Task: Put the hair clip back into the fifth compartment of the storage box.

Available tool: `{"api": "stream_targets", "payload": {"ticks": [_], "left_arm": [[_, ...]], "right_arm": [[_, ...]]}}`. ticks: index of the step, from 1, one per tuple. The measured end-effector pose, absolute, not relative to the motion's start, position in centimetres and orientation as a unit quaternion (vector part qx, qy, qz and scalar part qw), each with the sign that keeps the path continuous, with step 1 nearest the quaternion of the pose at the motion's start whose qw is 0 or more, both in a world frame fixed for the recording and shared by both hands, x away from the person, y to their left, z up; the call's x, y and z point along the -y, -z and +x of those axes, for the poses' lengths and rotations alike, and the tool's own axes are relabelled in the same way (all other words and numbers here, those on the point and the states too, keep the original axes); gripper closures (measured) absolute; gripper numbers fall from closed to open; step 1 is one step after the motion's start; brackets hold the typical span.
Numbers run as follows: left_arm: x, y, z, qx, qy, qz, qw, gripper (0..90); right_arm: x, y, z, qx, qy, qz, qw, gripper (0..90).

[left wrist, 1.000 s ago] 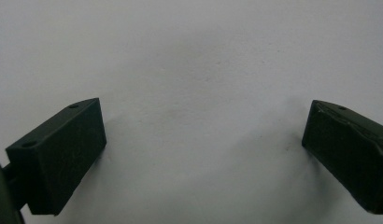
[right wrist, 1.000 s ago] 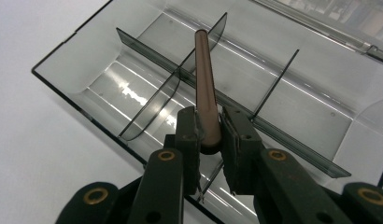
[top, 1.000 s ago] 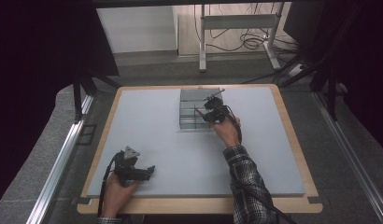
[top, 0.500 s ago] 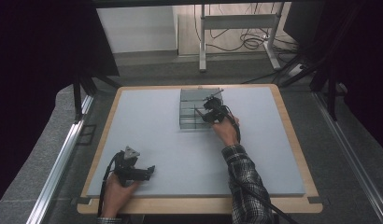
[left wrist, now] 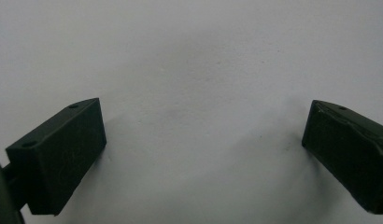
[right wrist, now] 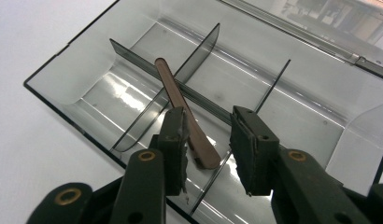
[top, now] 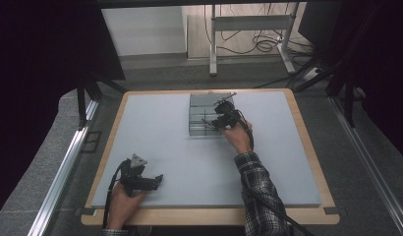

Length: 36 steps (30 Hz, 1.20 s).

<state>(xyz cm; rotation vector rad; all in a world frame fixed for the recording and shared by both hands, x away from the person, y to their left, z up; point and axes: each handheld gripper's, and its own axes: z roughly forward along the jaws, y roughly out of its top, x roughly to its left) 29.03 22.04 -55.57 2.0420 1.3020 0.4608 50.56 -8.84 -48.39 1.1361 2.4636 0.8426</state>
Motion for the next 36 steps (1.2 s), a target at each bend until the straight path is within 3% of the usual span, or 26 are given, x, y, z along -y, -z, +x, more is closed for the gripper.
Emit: {"api": "stream_targets", "payload": {"ticks": [36], "left_arm": [[-22.0,55.6,29.0,-0.498,-0.176,0.781,0.332,0.0]], "right_arm": [[10.1,47.0,47.6,-0.858,-0.329,0.365,0.152,49.8]]}}
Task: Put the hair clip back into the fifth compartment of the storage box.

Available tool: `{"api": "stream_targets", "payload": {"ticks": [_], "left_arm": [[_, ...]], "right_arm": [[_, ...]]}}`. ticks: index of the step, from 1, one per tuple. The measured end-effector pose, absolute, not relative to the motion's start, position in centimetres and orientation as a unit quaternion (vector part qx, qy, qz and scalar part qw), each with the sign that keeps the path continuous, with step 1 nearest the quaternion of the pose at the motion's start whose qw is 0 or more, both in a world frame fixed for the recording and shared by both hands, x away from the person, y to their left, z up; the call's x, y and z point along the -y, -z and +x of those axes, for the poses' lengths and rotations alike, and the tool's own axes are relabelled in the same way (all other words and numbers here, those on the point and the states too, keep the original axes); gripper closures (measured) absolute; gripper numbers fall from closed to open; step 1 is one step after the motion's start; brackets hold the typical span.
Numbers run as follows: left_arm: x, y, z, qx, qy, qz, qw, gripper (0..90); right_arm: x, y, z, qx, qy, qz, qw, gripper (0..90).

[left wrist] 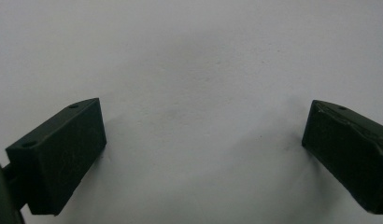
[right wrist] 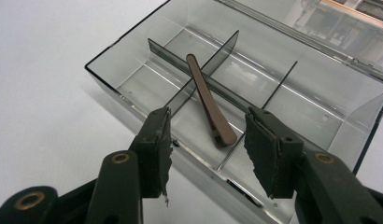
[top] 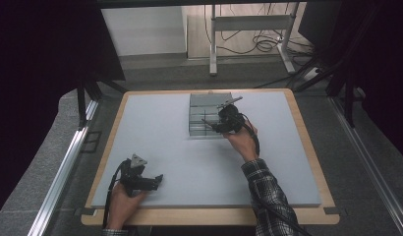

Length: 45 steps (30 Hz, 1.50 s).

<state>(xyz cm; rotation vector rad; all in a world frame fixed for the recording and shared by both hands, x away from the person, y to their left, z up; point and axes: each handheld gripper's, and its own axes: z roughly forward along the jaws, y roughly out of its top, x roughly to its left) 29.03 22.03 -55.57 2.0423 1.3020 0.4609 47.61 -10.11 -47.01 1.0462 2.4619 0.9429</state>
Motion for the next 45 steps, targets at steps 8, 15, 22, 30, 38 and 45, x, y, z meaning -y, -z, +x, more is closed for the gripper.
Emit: {"api": "stream_targets", "payload": {"ticks": [8,15,22,30,38,45], "left_arm": [[-22.0,55.6,29.0,-0.498,-0.176,0.781,0.332,0.0],[-22.0,55.6,29.0,-0.499,-0.176,0.781,0.332,0.0],[-22.0,55.6,29.0,-0.499,-0.176,0.781,0.333,0.1],[-22.0,55.6,29.0,-0.499,-0.176,0.781,0.333,0.0],[-22.0,55.6,29.0,-0.499,-0.176,0.781,0.333,0.0],[-22.0,55.6,29.0,-0.499,-0.176,0.781,0.333,0.0]], "right_arm": [[10.3,46.9,47.1,-0.861,-0.329,0.359,0.147,47.6],[10.3,46.9,46.6,-0.863,-0.330,0.355,0.143,46.1],[10.5,47.0,46.0,-0.865,-0.330,0.351,0.141,44.5],[11.2,47.1,45.6,-0.863,-0.331,0.355,0.137,40.6],[11.7,47.1,45.0,-0.863,-0.337,0.353,0.134,36.3],[12.2,47.0,44.5,-0.862,-0.344,0.346,0.135,33.0]]}}
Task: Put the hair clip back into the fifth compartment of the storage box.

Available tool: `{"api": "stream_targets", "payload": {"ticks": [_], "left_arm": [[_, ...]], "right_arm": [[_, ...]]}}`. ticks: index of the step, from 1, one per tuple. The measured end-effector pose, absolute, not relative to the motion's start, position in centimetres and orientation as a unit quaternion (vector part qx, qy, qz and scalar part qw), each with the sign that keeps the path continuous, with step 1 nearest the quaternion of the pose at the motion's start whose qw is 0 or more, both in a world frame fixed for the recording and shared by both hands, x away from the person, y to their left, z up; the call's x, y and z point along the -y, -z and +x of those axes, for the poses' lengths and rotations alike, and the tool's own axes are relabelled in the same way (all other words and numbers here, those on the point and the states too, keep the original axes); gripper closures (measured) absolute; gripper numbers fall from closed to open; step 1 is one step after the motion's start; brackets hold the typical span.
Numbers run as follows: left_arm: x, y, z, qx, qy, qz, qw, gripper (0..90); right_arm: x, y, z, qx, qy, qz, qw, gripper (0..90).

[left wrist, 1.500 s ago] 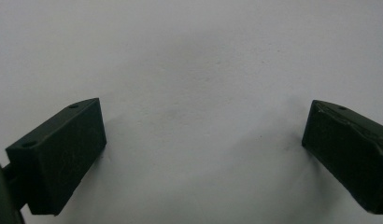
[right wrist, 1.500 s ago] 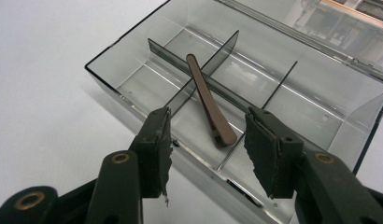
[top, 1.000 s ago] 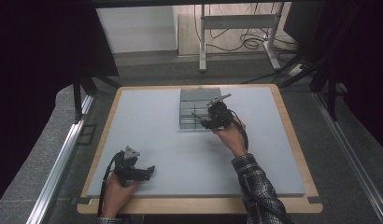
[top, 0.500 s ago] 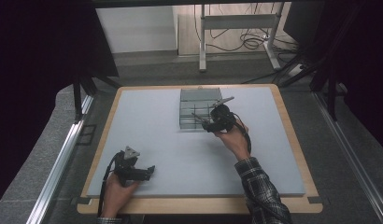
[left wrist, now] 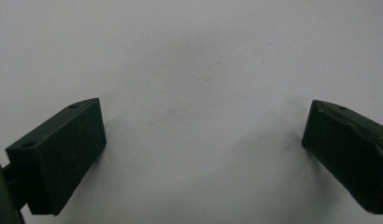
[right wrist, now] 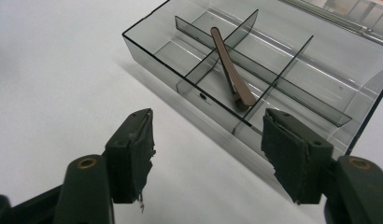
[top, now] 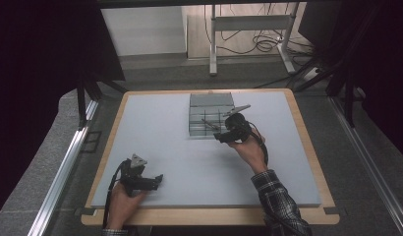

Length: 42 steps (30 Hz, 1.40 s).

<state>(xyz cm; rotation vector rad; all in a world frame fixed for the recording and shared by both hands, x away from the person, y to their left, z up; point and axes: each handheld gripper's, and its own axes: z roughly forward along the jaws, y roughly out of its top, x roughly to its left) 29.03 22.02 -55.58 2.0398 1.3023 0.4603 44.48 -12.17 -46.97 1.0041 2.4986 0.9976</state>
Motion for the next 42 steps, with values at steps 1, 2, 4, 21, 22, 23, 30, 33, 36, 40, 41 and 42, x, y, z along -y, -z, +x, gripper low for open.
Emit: {"api": "stream_targets", "payload": {"ticks": [1,2,4,21,22,23,30,33,36,40,41,42], "left_arm": [[-22.0,55.6,29.0,-0.498,-0.176,0.781,0.332,0.0],[-22.0,55.6,29.0,-0.499,-0.176,0.781,0.333,0.1],[-22.0,55.6,29.0,-0.499,-0.176,0.781,0.333,0.1],[-22.0,55.6,29.0,-0.499,-0.176,0.781,0.333,0.0],[-22.0,55.6,29.0,-0.498,-0.176,0.781,0.332,0.1],[-22.0,55.6,29.0,-0.499,-0.176,0.781,0.333,0.0],[-22.0,55.6,29.0,-0.498,-0.176,0.781,0.332,0.1],[-22.0,55.6,29.0,-0.499,-0.176,0.781,0.333,0.1],[-22.0,55.6,29.0,-0.498,-0.176,0.781,0.332,0.0],[-22.0,55.6,29.0,-0.498,-0.176,0.781,0.332,0.1],[-22.0,55.6,29.0,-0.498,-0.176,0.781,0.332,0.1],[-22.0,55.6,29.0,-0.498,-0.176,0.781,0.332,0.0]], "right_arm": [[12.2,47.0,44.4,-0.863,-0.345,0.345,0.133,32.6],[12.3,47.0,44.3,-0.863,-0.345,0.344,0.134,31.7],[12.4,47.0,44.2,-0.862,-0.347,0.343,0.133,30.3],[13.1,47.6,43.2,-0.861,-0.346,0.352,0.124,17.5],[13.2,47.6,43.2,-0.861,-0.346,0.351,0.128,16.7],[13.3,47.6,43.1,-0.860,-0.347,0.352,0.128,16.2],[13.6,47.7,42.6,-0.859,-0.350,0.349,0.130,12.2],[13.8,47.7,42.4,-0.860,-0.350,0.347,0.131,11.1],[14.1,47.5,42.1,-0.859,-0.354,0.346,0.131,10.4],[14.4,47.4,41.8,-0.857,-0.356,0.346,0.133,9.7],[14.5,47.3,41.7,-0.857,-0.358,0.345,0.133,9.4],[14.6,47.3,41.5,-0.857,-0.356,0.346,0.134,9.1]]}}
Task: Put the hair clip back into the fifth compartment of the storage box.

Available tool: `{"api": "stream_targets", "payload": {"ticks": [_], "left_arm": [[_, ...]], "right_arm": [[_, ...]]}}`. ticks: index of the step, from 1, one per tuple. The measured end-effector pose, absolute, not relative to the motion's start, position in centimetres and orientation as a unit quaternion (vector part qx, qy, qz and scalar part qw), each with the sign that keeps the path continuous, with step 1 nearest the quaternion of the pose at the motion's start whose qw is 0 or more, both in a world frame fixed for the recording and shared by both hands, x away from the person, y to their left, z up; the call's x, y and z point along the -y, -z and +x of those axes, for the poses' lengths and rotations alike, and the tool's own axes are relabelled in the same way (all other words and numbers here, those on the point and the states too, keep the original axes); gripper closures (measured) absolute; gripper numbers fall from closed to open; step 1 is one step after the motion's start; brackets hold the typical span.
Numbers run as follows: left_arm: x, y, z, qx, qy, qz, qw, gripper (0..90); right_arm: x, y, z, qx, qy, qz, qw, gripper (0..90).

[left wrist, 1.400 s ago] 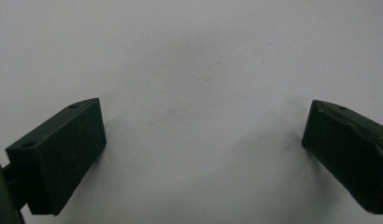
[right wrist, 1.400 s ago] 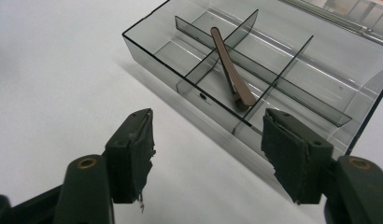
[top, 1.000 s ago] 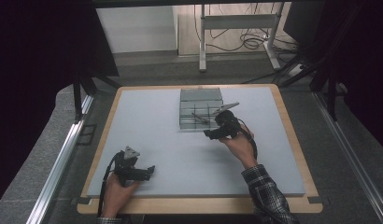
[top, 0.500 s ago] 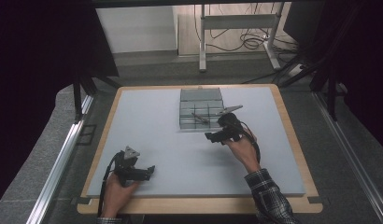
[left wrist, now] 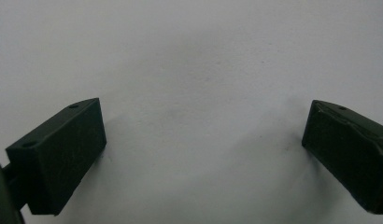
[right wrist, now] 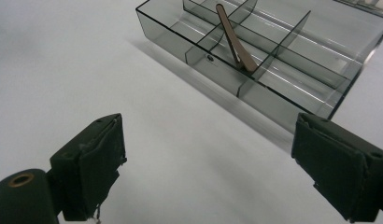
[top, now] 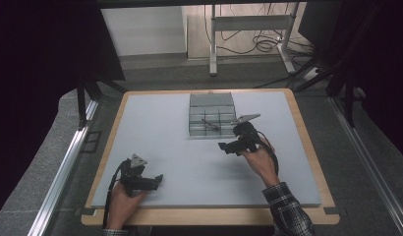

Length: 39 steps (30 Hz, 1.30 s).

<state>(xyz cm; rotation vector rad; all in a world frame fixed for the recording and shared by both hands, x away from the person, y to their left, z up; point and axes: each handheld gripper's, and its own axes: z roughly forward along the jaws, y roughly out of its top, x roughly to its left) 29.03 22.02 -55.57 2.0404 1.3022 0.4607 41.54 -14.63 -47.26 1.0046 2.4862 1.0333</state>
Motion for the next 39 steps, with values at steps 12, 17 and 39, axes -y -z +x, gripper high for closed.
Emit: {"api": "stream_targets", "payload": {"ticks": [12,17,39], "left_arm": [[-22.0,55.6,29.0,-0.498,-0.176,0.781,0.332,0.1],[-22.0,55.6,29.0,-0.498,-0.176,0.781,0.332,0.0],[-22.0,55.6,29.0,-0.498,-0.177,0.781,0.332,0.1]], "right_arm": [[16.0,47.0,40.4,-0.855,-0.360,0.348,0.134,8.1],[16.7,47.1,39.8,-0.854,-0.361,0.351,0.133,7.7],[20.3,48.4,38.0,-0.846,-0.371,0.357,0.138,5.4]]}}
